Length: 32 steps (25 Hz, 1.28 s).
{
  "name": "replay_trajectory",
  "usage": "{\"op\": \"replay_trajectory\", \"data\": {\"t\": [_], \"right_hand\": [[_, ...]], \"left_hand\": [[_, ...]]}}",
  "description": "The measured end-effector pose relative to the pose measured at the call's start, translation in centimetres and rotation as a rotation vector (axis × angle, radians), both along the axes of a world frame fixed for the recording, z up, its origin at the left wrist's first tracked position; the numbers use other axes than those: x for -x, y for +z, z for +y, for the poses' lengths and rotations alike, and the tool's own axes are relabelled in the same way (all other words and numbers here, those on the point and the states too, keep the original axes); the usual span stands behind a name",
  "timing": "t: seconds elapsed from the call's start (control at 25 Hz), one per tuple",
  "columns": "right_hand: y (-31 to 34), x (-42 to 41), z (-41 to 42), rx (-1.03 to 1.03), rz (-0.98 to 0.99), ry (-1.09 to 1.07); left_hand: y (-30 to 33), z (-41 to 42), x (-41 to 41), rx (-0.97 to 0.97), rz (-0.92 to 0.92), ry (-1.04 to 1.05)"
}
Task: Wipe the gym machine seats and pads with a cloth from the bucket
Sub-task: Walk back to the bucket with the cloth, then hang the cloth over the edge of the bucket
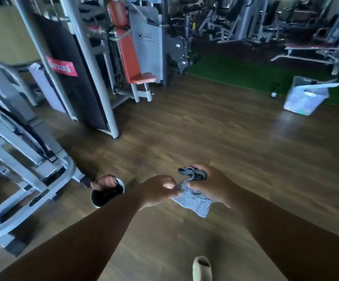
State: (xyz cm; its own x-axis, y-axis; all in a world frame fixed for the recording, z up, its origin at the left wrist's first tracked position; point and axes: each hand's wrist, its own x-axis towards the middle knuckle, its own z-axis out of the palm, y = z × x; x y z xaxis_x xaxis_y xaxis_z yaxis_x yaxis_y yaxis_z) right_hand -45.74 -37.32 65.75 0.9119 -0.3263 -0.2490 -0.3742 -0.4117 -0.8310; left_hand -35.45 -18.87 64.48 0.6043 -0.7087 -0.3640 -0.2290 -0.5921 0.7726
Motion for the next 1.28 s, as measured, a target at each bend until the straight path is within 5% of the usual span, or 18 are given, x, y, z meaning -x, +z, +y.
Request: {"op": "replay_trajectory", "data": {"t": [0.28,0.6,0.92,1.12,1.28], "right_hand": [[0.1,-17.4,-5.1,-0.063,0.019,0.324],[-1.2,-32.4,1.9,-0.174,0.077,0.578],[-0.8,-44.1,9.5,-0.164,0.107,0.717],[1.7,-50.4,10.3,0.049,0.021,0.874],[2.7,-56.2,11.7,-0.094,-0.036,1.075]], "left_hand": [[-0.8,-2.6,-11.2,0.166,0.046,0.487],[1.4,5.1,-20.4,0.147,-0.149,0.814],[5.6,11.6,-31.7,0.098,-0.359,0.698],[7.0,12.2,-36.7,-0.005,-0.454,0.539],[7.8,11.8,-40.0,-0.086,-0.492,0.619]]}}
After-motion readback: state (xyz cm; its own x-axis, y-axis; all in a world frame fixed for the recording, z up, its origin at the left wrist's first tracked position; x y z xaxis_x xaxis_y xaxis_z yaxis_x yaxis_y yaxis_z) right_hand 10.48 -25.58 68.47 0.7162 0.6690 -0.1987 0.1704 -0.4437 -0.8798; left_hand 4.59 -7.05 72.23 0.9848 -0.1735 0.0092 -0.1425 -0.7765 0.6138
